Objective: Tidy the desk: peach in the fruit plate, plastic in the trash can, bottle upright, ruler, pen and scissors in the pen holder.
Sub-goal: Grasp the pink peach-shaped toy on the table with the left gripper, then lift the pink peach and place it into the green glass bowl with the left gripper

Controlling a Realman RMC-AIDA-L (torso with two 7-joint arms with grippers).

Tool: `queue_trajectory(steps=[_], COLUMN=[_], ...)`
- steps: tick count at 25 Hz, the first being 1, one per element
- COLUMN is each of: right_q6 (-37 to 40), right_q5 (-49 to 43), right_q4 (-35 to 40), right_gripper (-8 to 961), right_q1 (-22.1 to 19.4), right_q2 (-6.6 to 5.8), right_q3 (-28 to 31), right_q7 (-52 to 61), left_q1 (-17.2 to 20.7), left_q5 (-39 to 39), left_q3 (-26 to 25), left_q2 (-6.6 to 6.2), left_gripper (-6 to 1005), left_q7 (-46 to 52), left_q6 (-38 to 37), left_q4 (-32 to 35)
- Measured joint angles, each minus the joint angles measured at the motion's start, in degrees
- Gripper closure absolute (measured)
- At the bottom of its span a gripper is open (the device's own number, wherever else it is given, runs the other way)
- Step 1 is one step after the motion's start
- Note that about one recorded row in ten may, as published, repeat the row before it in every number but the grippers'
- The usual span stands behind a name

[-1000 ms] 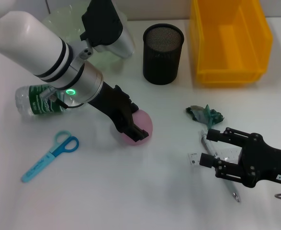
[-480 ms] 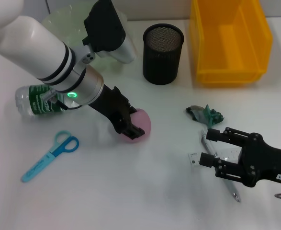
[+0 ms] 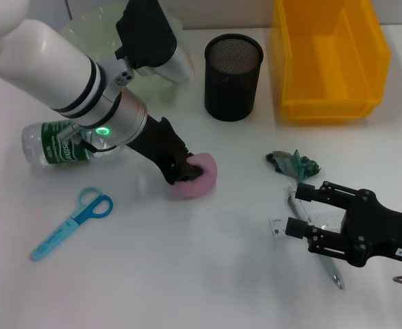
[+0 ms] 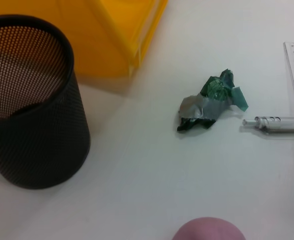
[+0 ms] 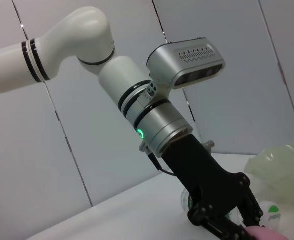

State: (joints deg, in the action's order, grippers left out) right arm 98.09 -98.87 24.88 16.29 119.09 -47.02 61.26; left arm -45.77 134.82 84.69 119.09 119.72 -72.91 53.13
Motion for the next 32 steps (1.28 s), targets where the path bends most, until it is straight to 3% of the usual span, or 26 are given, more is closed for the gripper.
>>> queue_trajectory(steps=[14,24,32], right_q6=[-0.6,-0.77,-1.95], right_q5=[0.09,0.52,0.59], right_q4=[0.0,0.0,-0.03], right_gripper=[249,249,249], right_q1=[0.24,0.23,0.96], right_q2=[0.0,0.0,0.07], right_q3=[0.0,0.0,0.0], right_q7=[0.0,0.0,-0.03], left_q1=[3.91,8.19,11.96], left_q5=[-0.01,-0.55,-0.63], left_q3=[-0.46,-1.29,-4.88], left_q2=[-0.43,-0.37,-0.43], left_gripper=[888,945,952], left_q7=[2.29,3.36,3.77], left_q6=[-1.67,-1.54,-1.51], left_q4=[8.58,15.93,22.62])
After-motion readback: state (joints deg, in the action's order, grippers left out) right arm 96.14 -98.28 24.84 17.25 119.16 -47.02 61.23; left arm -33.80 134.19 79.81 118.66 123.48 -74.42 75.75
